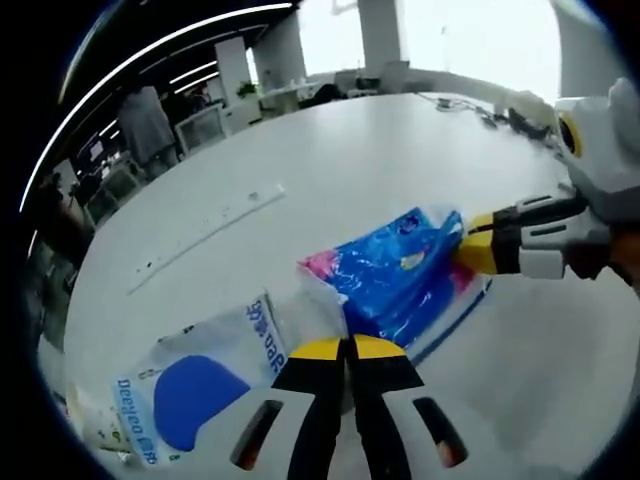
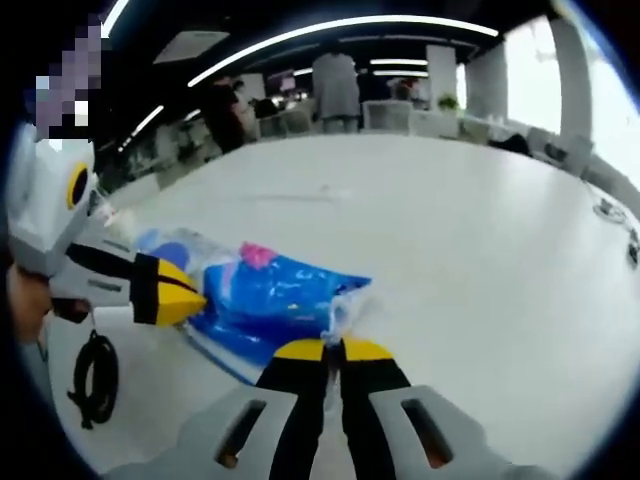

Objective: Arrange the tabletop items into an orderly group along one side of the table until the central work area is clear of visible clutter.

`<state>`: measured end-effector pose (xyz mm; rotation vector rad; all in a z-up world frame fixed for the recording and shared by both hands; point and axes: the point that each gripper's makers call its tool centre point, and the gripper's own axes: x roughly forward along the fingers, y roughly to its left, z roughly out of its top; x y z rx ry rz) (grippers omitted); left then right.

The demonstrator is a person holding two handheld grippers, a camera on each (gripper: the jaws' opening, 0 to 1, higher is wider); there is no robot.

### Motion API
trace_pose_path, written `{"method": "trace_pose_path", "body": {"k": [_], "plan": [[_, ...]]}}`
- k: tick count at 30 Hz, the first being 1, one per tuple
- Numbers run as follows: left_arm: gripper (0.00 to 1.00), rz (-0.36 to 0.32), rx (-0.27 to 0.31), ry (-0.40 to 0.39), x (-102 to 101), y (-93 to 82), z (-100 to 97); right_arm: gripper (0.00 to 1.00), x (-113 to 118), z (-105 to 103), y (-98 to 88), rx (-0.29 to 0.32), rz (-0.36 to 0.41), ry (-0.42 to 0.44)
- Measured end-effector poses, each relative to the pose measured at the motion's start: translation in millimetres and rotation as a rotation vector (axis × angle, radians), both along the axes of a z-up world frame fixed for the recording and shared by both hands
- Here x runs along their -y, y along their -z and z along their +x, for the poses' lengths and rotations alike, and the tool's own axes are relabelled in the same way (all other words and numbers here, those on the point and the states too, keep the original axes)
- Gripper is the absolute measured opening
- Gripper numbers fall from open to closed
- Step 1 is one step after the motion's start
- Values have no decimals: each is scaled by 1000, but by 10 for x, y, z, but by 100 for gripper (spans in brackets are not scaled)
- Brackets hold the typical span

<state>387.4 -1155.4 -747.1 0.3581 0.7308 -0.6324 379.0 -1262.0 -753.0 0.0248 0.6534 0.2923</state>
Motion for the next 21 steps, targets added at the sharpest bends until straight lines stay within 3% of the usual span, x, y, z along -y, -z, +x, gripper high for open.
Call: {"method": "trace_pose_path", "body": {"k": [6,10,15,21], "plan": [[3,10,26,12,12,-17,-17,3,31,-17,-32,21,-21,16],[7,-8,67,15,49,-109,-21,13,32,-40,-63,38,19,35],[10,-26,104,31,119,-231,-13,20,90,-68,-78,50,-1,47],[17,-28,121,27,56,-297,-8,32,99,-86,-122,68,-12,55]]}}
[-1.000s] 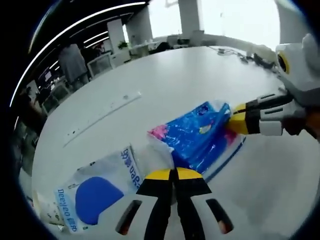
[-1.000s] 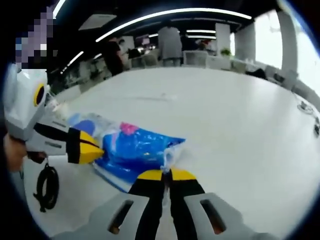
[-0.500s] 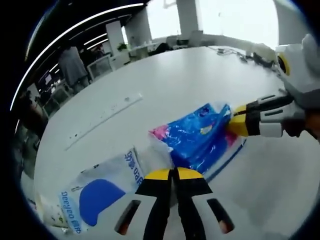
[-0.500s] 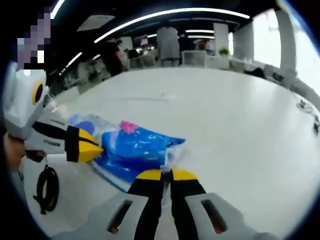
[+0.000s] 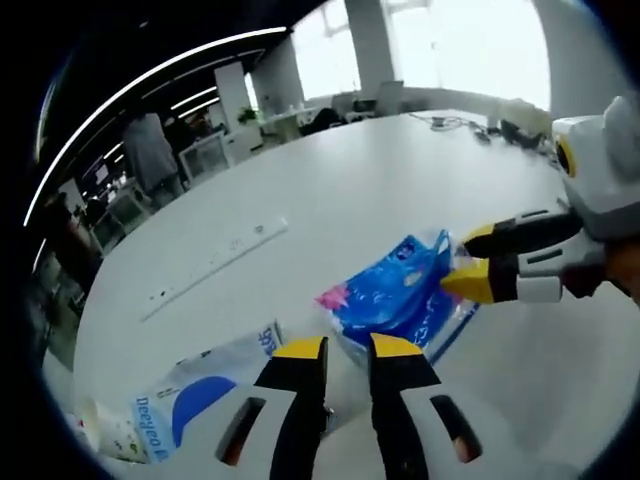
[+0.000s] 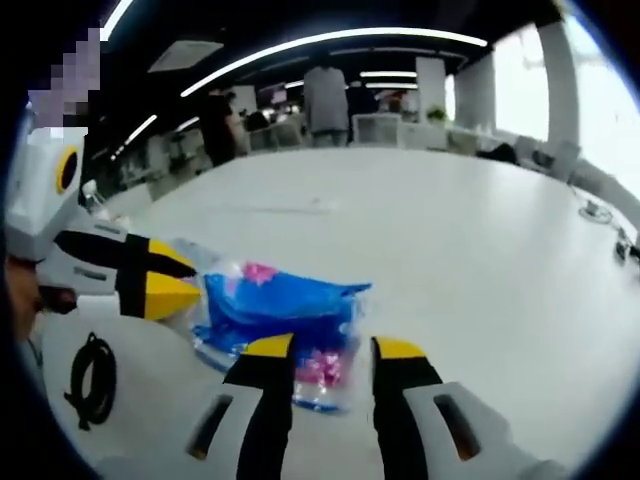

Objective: Arrange the tabletop items into an orderly group along one side of the table until the central work area is clear of visible clutter.

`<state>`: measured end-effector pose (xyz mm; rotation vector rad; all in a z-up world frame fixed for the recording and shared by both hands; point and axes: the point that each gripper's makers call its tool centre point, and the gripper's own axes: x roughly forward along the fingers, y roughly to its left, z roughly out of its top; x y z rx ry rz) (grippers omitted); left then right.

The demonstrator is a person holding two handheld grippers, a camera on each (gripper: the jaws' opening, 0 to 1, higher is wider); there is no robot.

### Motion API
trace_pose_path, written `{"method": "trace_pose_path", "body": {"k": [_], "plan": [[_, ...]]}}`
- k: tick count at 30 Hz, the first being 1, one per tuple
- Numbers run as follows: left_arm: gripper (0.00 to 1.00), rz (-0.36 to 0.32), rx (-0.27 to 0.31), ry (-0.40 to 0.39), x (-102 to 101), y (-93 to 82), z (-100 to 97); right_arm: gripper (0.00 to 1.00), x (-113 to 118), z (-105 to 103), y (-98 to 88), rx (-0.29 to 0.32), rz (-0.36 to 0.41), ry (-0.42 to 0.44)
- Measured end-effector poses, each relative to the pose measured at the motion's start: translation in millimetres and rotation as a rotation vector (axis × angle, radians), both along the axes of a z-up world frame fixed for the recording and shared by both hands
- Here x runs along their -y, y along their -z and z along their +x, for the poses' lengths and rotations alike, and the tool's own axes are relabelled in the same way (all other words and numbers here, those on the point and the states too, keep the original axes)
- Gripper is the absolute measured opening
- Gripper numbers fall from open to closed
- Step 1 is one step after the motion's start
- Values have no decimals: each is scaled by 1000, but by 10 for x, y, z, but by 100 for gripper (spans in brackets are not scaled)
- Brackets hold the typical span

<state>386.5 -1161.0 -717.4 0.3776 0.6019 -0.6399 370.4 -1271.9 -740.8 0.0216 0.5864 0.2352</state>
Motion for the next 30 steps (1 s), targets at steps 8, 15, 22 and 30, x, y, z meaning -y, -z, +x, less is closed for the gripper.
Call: {"method": "trace_pose_path", "body": {"k": [8,15,22,30], "plan": [[37,-37,39,6,-138,-191,-71,50,-20,-63,-98,31,-15,23],[55,-76,58,31,-329,-363,-177,65,-25,-133,-283,92,-21,52],[61,-125,130,68,-546,-748,-343,71,-101,-268,-682,208,38,91],[60,-167,182,57,-938,-1113,-450,71,-363,-460,-979,255,29,87]]}}
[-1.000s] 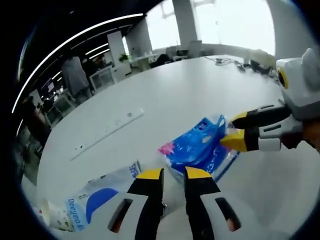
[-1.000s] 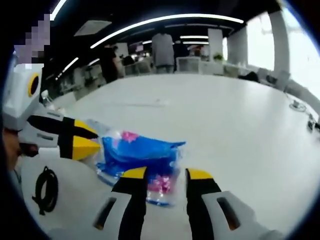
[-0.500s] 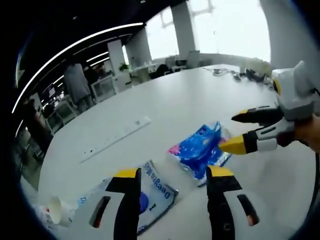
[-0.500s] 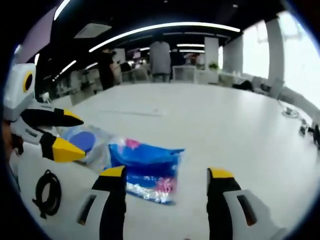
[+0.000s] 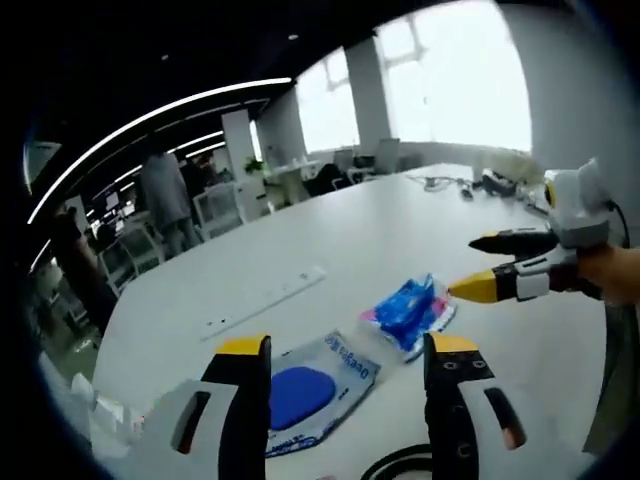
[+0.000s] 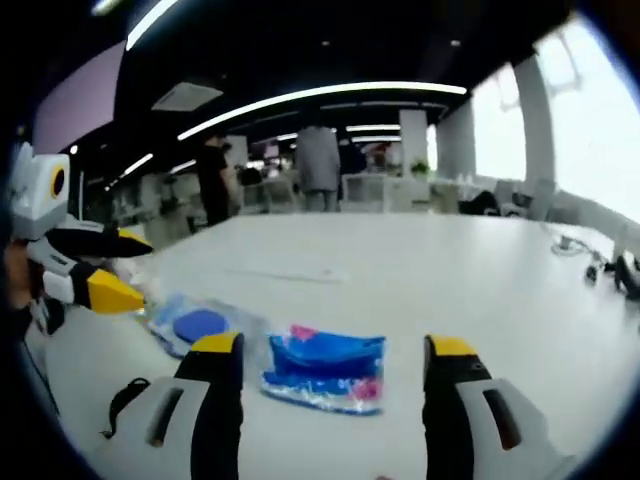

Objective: Arrange the tabletop items into an orderly group along one side of the table until the central work area is clear of visible clutter.

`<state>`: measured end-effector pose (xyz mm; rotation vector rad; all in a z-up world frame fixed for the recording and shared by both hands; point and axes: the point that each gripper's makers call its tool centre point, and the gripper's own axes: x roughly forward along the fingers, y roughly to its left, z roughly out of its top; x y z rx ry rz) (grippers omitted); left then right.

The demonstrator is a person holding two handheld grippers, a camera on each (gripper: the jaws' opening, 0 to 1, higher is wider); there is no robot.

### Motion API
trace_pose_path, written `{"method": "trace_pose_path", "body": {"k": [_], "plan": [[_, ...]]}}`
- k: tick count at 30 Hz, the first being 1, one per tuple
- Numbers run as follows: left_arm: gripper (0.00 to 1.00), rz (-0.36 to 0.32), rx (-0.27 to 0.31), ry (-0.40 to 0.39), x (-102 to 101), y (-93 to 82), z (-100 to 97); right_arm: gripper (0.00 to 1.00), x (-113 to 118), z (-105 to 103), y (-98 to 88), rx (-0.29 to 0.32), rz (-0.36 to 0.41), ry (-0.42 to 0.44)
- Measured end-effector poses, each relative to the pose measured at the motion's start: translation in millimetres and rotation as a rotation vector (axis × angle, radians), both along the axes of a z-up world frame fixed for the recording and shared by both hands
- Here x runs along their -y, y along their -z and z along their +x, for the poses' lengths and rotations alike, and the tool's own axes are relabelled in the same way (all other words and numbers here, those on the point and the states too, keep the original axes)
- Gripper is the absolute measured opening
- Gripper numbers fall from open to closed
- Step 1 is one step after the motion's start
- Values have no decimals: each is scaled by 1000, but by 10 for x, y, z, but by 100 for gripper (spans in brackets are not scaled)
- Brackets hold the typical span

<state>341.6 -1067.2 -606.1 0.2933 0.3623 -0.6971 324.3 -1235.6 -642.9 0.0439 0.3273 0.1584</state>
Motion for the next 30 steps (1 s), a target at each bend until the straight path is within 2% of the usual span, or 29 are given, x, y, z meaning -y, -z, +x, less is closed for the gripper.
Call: {"method": "trace_pose_path", "body": {"k": [6,11,23,27,30], "plan": [[60,-7,21,-5,-238,-143,-85,71,-170,-106,-216,37,-1,15],[60,-7,39,-6,-450,-209,-162,71,-269,-187,-304,46,-16,14],[61,-6,14,-51,-1019,-135,-272,70,-453,-407,-290,34,-28,-12],[61,2,-13,-62,-1105,-24,-305,70,-450,-490,-254,30,-29,-12],[61,15,-16,-55,-1105,-6,-315,70,-403,-550,-265,32,-22,5]]}}
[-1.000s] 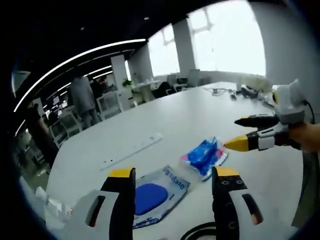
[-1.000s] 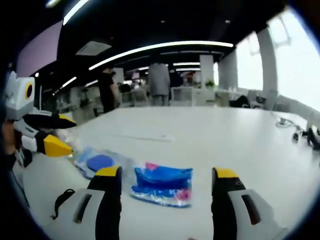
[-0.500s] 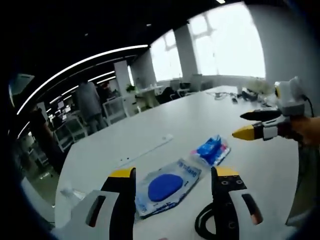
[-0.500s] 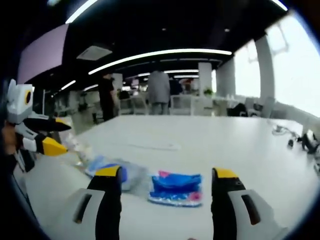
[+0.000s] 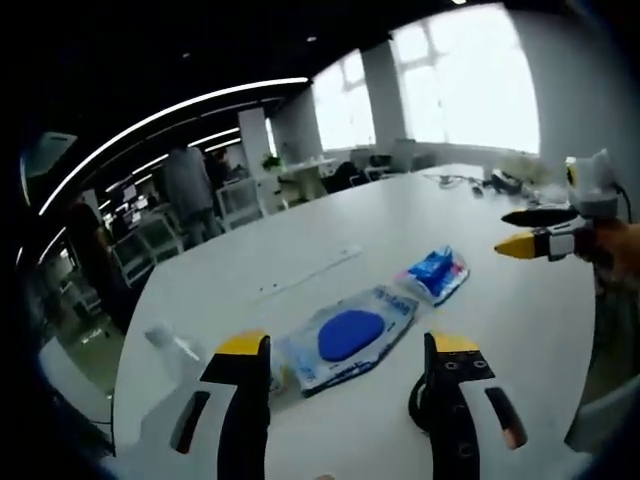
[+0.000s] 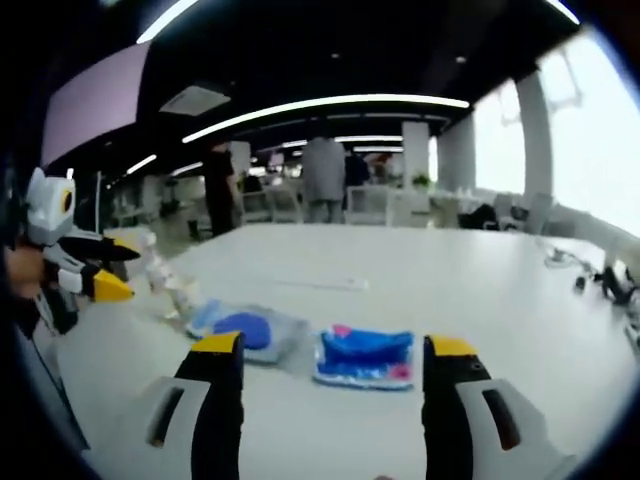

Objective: Arrange the tabletop items into an orderly group along one side of the table until the central work area is clear of visible clutter.

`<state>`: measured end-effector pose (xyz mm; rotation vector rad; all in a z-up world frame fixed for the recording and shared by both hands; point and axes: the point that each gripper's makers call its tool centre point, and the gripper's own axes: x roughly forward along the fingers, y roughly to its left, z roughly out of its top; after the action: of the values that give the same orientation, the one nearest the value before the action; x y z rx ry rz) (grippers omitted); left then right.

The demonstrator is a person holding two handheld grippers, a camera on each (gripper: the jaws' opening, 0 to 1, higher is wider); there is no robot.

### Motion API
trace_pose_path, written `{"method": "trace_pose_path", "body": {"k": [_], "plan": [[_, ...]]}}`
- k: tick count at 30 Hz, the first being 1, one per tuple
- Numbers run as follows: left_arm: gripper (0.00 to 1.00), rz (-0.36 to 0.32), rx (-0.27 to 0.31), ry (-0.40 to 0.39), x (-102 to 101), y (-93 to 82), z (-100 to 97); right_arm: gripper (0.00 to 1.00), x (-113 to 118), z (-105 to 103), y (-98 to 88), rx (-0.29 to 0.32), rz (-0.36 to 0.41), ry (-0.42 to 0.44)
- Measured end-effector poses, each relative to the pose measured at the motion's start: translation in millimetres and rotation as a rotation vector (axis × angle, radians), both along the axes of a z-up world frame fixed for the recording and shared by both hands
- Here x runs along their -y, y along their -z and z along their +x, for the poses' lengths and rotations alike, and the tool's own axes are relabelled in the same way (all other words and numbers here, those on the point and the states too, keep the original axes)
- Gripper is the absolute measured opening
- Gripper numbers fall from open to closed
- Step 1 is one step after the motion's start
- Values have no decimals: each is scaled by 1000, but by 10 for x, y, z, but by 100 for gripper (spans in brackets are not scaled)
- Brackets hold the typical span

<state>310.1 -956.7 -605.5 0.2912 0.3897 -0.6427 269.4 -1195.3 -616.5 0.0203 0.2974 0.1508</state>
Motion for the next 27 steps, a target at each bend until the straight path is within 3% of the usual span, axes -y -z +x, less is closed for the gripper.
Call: {"method": "trace_pose_path", "body": {"k": [15,21,27], "plan": [[60,16,-25,14,27,134,-44,69,55,-86,51,-15,43,40],[61,12,-46,-9,-30,234,-51,68,-106,-76,134,-28,67,18],[61,12,-98,-35,-66,451,-107,66,-351,-109,308,-79,80,-32]]}}
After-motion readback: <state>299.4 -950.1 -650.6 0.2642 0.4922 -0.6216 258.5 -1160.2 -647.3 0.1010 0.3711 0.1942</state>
